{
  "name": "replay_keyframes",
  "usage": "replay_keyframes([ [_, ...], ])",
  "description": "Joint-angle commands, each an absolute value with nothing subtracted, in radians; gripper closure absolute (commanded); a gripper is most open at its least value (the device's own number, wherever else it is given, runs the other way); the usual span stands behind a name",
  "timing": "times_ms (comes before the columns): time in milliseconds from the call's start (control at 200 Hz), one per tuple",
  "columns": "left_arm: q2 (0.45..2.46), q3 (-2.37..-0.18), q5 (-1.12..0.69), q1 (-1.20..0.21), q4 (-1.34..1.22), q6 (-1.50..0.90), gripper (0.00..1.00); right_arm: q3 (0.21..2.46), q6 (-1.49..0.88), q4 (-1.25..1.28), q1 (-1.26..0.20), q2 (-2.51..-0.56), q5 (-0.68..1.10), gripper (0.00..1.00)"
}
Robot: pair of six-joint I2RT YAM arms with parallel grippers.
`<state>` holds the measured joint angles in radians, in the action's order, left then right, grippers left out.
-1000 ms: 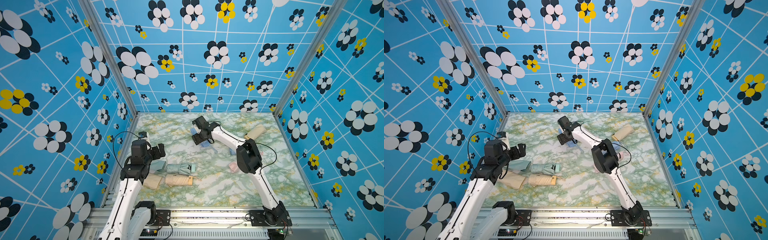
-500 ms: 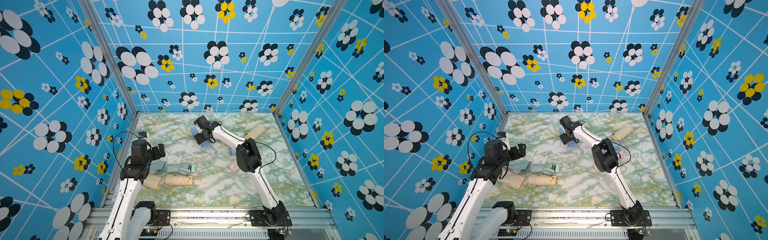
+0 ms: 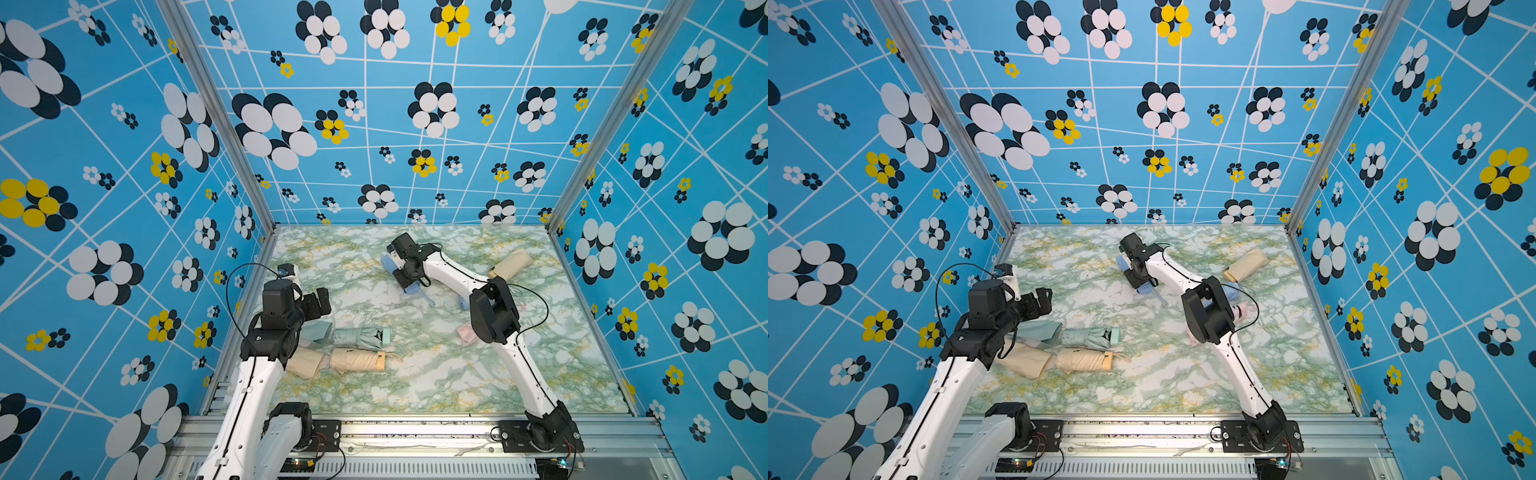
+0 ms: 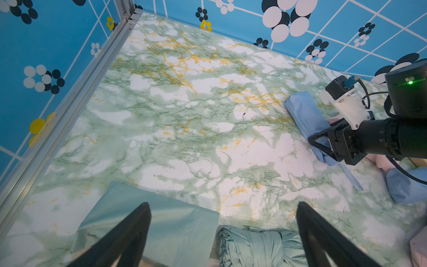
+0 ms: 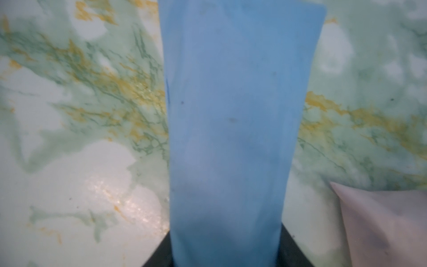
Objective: Take umbrellas out of sleeves
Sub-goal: Move the umbrella to the center of the board.
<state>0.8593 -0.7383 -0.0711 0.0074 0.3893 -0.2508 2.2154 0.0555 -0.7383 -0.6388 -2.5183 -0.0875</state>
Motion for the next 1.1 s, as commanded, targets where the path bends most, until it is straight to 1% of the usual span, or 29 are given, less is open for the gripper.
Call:
replay_keyframes([
  [0, 0.866, -0.770, -0.078, 0.015, 0.411, -0.246, 0.01, 2.191, 0.122, -0.758, -0.638, -2.514, -0.044, 0.62],
  [120, 0.871, -0.775, -0.074, 0.017, 0.420, -0.245, 0.01, 2.080, 0.217, -0.673, -0.651, -2.445, 0.012, 0.69],
  [340, 0.879, -0.781, -0.074, 0.020, 0.431, -0.245, 0.01, 1.874, 0.455, -0.528, -0.724, -2.319, 0.118, 0.73],
  [435, 0.885, -0.784, -0.072, 0.020, 0.436, -0.246, 0.01, 1.847, 0.536, -0.516, -0.764, -2.308, 0.142, 0.74],
  [595, 0.894, -0.794, -0.073, 0.025, 0.458, -0.244, 0.01, 1.865, 0.619, -0.532, -0.817, -2.328, 0.166, 0.75],
  [815, 0.918, -0.813, -0.104, 0.045, 0.492, -0.254, 0.00, 1.868, 0.664, -0.534, -0.847, -2.341, 0.201, 0.75],
  [1014, 0.956, -0.830, -0.148, 0.064, 0.510, -0.269, 0.08, 1.870, 0.676, -0.531, -0.853, -2.345, 0.192, 0.71],
  [1054, 0.964, -0.834, -0.158, 0.069, 0.512, -0.276, 0.10, 1.874, 0.673, -0.529, -0.853, -2.346, 0.188, 0.69],
  [1094, 0.974, -0.839, -0.169, 0.071, 0.517, -0.282, 0.11, 1.878, 0.671, -0.527, -0.853, -2.348, 0.184, 0.66],
])
